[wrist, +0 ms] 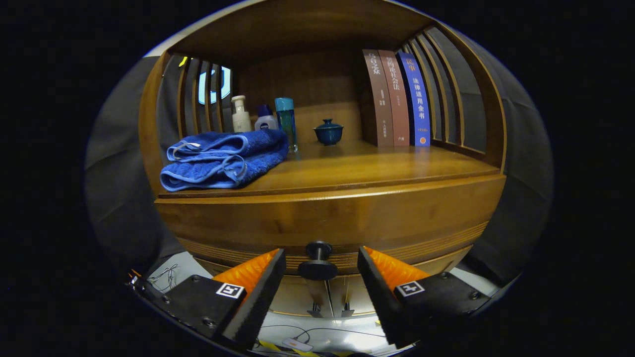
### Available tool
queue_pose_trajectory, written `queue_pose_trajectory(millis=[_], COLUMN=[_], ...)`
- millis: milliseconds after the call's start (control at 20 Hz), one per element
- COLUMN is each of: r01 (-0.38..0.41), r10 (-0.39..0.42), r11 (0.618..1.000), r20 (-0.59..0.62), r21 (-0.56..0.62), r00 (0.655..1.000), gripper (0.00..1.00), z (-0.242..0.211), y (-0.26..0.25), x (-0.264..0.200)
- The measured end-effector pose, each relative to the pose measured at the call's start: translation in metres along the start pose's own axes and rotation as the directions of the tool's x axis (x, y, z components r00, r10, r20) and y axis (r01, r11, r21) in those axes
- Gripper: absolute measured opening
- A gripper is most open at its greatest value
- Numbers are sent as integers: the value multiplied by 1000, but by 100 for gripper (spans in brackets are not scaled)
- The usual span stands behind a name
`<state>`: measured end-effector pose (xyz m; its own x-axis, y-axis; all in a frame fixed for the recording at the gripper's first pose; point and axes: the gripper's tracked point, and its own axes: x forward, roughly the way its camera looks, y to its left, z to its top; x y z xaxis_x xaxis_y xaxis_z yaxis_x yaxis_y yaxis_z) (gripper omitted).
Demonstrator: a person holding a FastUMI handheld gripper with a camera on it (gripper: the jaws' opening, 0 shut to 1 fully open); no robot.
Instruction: Pull open the drawer, take out the items inside it, and place them on the countertop above the cabinet.
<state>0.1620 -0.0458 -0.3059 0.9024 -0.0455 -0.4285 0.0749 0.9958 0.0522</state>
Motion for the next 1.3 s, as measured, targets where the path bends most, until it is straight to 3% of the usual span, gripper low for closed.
queue_pose_trajectory(millis=[300,400,600,700,1000,1300], r01=[-37,-16,-2,22,38,43], r10=[36,15,1,-23,-41,-49], r11=[999,999,999,998,997,998], r20=[-14,-16,-12,-15,-54,-104], r21=[-13,-40,-40,-56,-65,-52], r00=[999,1000,1000,1000,998,993], gripper=[63,52,43,31,31,31], z=[-11,-11,-10,-11,-18,-39], y=[8,3,4,3,4,7], x=[10,11,8,11,-8,-63])
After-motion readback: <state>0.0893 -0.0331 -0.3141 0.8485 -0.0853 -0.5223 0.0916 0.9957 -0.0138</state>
